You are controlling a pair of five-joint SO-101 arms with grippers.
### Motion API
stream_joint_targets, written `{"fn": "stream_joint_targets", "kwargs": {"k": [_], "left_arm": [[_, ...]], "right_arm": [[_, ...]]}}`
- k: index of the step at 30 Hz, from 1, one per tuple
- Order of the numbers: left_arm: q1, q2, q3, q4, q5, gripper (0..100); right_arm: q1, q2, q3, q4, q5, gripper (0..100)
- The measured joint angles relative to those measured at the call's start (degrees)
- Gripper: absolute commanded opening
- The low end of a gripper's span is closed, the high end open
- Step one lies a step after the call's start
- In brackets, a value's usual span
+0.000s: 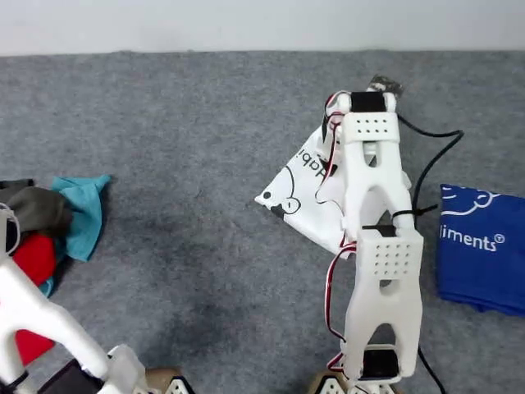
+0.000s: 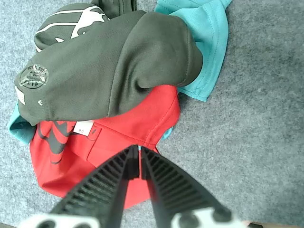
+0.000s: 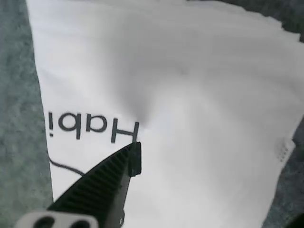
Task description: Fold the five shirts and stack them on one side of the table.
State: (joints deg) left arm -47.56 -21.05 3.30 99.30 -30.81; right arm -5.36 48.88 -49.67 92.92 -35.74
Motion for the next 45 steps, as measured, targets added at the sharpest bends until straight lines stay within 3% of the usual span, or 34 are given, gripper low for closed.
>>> {"fn": "stream_joint_targets", "kwargs": {"k": [22,33,45], "left_arm": [[0.0,0.0,0.0,0.0,0.0,1],[0.0,0.0,0.0,0.0,0.0,1],[0.0,0.0,0.0,0.0,0.0,1]], "right_arm": [[-0.53,9.58,-1.05,-5.71,-2.9,51.0],[-0.44,9.58,-1.05,-5.63,-2.9,17.1],[0.26,9.41,-1.05,-5.01,-2.9,14.3]]}}
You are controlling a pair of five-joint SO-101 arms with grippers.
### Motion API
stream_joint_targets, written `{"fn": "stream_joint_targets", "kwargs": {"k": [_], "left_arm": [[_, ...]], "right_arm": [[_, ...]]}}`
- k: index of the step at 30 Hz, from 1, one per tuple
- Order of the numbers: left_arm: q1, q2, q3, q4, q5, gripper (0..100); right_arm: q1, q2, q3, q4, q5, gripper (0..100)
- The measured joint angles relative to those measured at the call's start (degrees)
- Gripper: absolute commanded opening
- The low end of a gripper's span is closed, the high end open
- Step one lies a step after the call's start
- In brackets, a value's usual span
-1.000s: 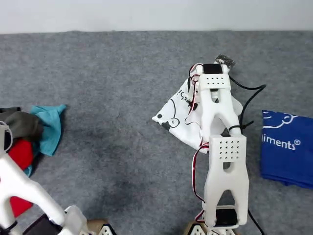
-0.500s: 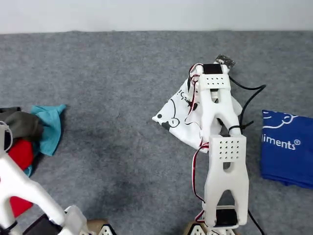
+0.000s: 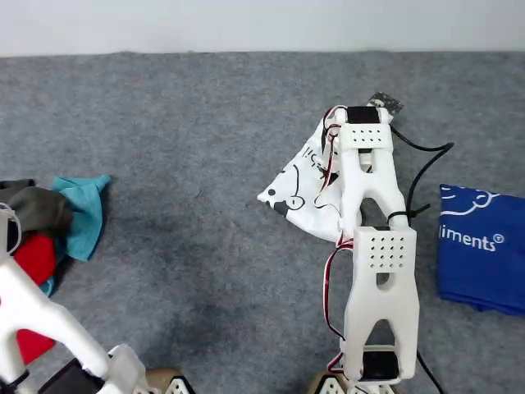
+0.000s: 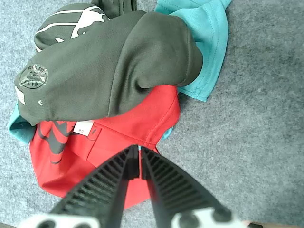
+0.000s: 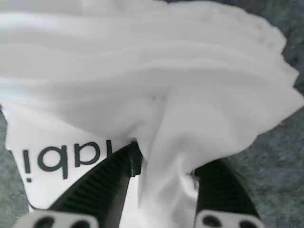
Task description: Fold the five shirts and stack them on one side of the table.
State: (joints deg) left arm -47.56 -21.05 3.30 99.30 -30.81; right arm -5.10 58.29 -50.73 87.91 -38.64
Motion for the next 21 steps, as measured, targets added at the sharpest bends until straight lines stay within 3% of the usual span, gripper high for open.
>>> {"fn": "stream_joint_targets", "kwargs": {"k": [3,7,21], "left_arm": [[0.0,0.0,0.0,0.0,0.0,1],[0.0,0.0,0.0,0.0,0.0,1],[0.0,0.0,0.0,0.09,0.0,1]], "right_arm": [[0.0,0.0,0.0,0.0,0.0,13.2],[0.0,0.0,0.0,0.0,0.0,0.0],[0.09,-1.05,0.0,1.58,2.11,0.8]]}}
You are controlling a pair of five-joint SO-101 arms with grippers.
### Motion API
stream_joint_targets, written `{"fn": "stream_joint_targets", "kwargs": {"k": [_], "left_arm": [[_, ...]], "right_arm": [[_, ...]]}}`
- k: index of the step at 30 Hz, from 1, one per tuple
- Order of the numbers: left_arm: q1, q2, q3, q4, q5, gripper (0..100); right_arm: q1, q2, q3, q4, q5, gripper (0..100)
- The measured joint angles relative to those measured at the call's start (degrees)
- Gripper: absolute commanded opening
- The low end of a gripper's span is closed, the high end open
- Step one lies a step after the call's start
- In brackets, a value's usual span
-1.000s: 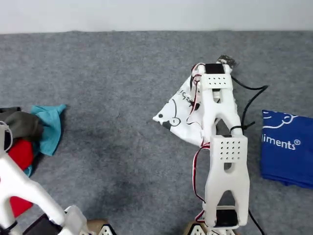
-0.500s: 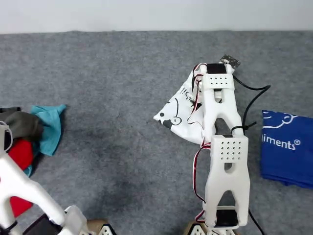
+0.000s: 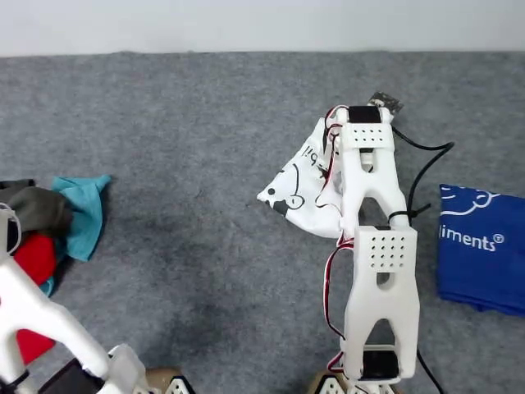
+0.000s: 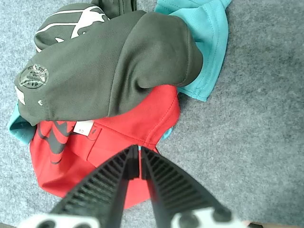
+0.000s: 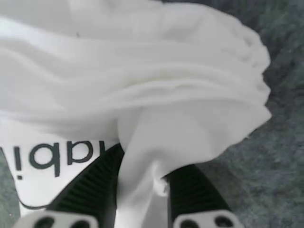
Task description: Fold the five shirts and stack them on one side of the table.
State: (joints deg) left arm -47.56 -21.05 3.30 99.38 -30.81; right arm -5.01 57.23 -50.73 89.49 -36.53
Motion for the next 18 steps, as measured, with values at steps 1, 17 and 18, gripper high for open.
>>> {"fn": "stream_joint_targets", "kwargs": {"k": [1,17,18], "left_arm": [[0.0,0.0,0.0,0.0,0.0,1],[0.0,0.0,0.0,0.0,0.0,1],[0.0,0.0,0.0,0.0,0.0,1]], "right_arm": [[0.0,-0.7,0.18,0.62,0.0,0.8],[-0.26,-12.4,2.02,10.99,12.57,0.8],[-0.26,-13.45,2.64,10.99,13.01,0.8]]}}
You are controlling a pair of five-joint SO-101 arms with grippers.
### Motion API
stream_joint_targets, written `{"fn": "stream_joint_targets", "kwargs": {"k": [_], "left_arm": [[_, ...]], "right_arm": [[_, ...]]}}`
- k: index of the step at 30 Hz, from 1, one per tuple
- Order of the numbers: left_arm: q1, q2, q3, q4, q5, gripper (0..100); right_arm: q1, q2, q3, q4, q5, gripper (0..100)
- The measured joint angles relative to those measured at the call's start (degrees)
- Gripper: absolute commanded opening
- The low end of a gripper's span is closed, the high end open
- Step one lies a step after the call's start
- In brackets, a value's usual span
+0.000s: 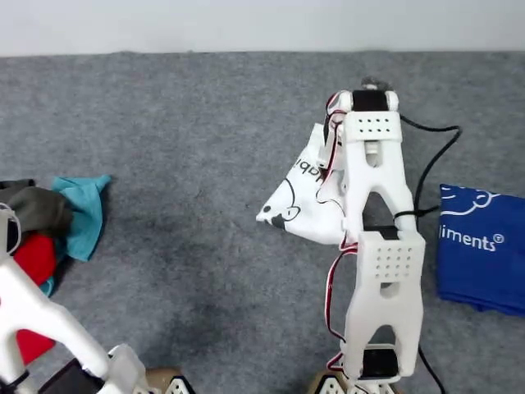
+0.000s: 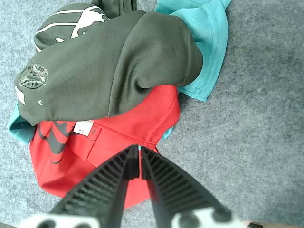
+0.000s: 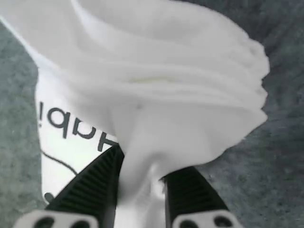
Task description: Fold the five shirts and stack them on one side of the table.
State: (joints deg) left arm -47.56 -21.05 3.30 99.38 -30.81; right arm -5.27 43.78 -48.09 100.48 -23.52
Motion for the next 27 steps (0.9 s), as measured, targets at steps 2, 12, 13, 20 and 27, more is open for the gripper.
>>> {"fn": "stream_joint_targets", "kwargs": {"k": [2,12,13,20,27], "left_arm": [[0.0,0.0,0.0,0.0,0.0,1],[0.0,0.0,0.0,0.0,0.0,1],[0.0,0.0,0.0,0.0,0.0,1],[0.0,0.0,0.0,0.0,0.0,1],[0.0,0.0,0.0,0.0,0.0,1]], "right_arm": [[0.97,-2.55,0.79,0.0,1.67,0.8],[8.97,-19.08,11.08,0.0,19.6,0.8],[9.93,-20.75,12.22,0.0,21.27,0.8],[17.58,-29.27,18.9,0.0,30.51,0.8],[24.0,-33.85,23.12,0.09,38.24,0.8]]}}
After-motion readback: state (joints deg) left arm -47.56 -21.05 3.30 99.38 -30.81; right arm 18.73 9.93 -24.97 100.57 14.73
